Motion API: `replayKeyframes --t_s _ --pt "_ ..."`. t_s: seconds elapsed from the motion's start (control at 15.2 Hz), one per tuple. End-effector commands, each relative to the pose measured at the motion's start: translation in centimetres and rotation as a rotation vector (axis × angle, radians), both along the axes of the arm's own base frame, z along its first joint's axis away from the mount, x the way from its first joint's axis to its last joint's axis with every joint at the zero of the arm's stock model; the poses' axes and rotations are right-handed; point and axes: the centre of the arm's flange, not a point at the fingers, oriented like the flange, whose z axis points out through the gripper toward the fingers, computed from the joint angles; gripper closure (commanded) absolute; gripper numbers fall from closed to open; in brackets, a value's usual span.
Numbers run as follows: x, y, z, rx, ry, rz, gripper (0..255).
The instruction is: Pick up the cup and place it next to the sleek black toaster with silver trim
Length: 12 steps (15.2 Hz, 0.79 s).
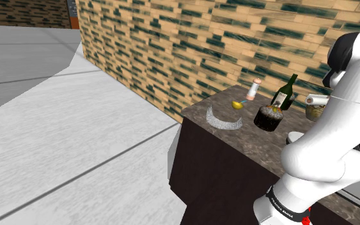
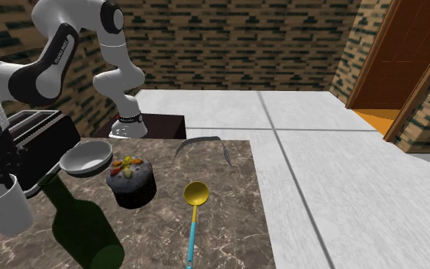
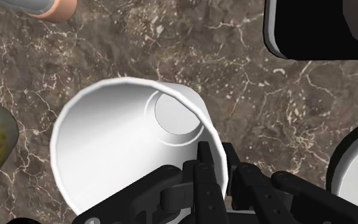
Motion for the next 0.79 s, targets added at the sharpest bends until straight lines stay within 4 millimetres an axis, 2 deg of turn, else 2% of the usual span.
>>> replayKeyframes --t_s 0.0,0.07,0.53,0.59,0.73 --pt "-0.01 0.04 -1.22 -0.001 0.0 0.0 255" --pt "-0.01 0.04 -1.74 -0.001 0.0 0.0 255" --pt "-0.01 0.04 -1.74 -0.001 0.0 0.0 255" --pt "-0.01 0.04 -1.74 -0.001 0.0 0.0 0" --pt "-0.01 0.04 -1.73 -0.001 0.0 0.0 0"
